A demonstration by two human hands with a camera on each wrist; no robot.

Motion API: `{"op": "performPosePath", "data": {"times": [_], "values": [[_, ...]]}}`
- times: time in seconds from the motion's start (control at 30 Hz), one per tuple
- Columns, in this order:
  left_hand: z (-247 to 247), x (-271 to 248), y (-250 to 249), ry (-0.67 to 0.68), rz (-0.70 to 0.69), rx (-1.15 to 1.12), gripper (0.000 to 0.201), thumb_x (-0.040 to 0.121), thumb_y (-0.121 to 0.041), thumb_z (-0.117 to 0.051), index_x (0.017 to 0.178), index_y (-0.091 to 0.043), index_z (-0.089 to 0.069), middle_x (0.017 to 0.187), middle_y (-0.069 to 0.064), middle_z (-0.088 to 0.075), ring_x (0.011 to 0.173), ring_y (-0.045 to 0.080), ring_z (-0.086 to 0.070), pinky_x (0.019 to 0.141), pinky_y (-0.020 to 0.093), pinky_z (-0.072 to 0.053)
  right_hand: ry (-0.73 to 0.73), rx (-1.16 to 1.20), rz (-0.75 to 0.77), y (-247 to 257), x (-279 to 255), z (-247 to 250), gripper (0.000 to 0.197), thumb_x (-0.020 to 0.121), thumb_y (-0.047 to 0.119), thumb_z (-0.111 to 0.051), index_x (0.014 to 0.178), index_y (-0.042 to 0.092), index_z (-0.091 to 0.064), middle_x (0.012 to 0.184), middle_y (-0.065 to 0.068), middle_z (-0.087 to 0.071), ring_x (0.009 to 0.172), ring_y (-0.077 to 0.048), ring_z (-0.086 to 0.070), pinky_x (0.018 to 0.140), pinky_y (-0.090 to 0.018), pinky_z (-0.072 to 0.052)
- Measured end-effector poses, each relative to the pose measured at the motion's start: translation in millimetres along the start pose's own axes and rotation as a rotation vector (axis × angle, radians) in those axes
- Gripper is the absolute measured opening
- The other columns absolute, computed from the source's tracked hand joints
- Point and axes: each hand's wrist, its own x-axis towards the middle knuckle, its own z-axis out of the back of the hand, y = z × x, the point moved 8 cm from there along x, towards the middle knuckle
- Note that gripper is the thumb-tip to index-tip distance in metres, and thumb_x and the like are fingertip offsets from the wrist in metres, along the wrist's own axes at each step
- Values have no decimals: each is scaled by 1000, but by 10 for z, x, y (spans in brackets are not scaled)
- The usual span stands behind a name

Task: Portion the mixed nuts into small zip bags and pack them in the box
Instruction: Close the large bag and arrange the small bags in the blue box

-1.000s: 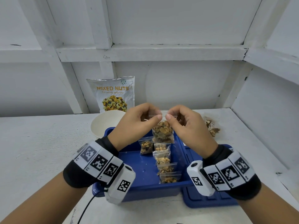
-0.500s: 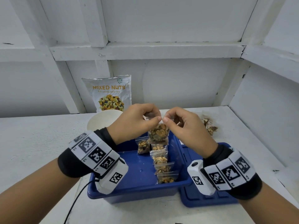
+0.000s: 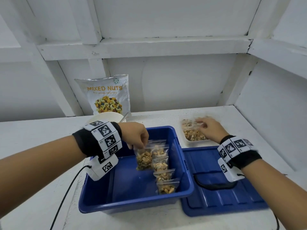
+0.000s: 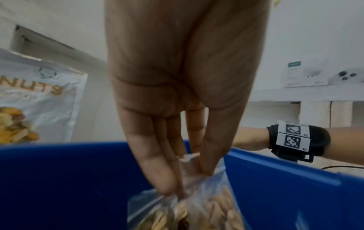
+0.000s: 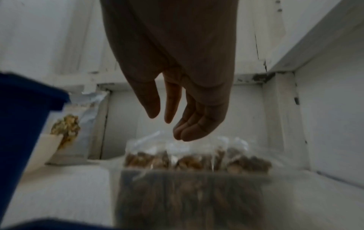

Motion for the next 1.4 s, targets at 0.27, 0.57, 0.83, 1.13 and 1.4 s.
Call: {"op": "performPosePath", "data": {"times": [0.27, 0.57, 0.83, 1.13, 1.4], "values": [[-66, 248, 164, -80, 126, 159, 13, 81, -10, -63, 90, -12, -72, 64, -11, -53, 72, 9, -50, 64, 21, -42, -32, -73, -43, -134, 121, -239, 26, 91, 17, -55, 116, 9, -60, 113, -11, -63, 105, -28, -57, 88, -36, -44], [39, 225, 218, -189, 100, 101, 17, 85, -16, -63, 98, -12, -73, 98, 3, -69, 81, 9, -52, 74, 22, -43, -25, 176, -13, -144, 96, -178, 11, 90, 12, -57, 98, 10, -64, 70, 0, -62, 62, -15, -58, 63, -29, -51], [5, 198, 205, -128, 119, 140, 22, 87, -24, -61, 103, -13, -70, 103, 3, -68, 83, 10, -53, 74, 23, -43, -130, 275, 119, 286, -82, 185, 5, 90, 14, -57, 88, 15, -62, 74, 1, -64, 72, -15, -63, 70, -32, -54], [648, -341, -76, -594, -142, -241, 21, 90, -26, -59, 105, -15, -67, 87, -5, -64, 79, 7, -59, 71, 16, -45, -164, 465, 363, 1211, -538, 525, 7, 92, 14, -55, 93, 15, -62, 78, -2, -66, 69, -12, -64, 68, -28, -56], [759, -699, -163, -821, -448, -780, 8, 86, -14, -62, 87, -22, -64, 84, -5, -66, 79, 1, -62, 71, 12, -47, -70, 632, 452, 1697, -736, 391, 13, 90, 8, -56, 86, 18, -62, 71, 1, -64, 63, -8, -62, 66, -23, -56]]}}
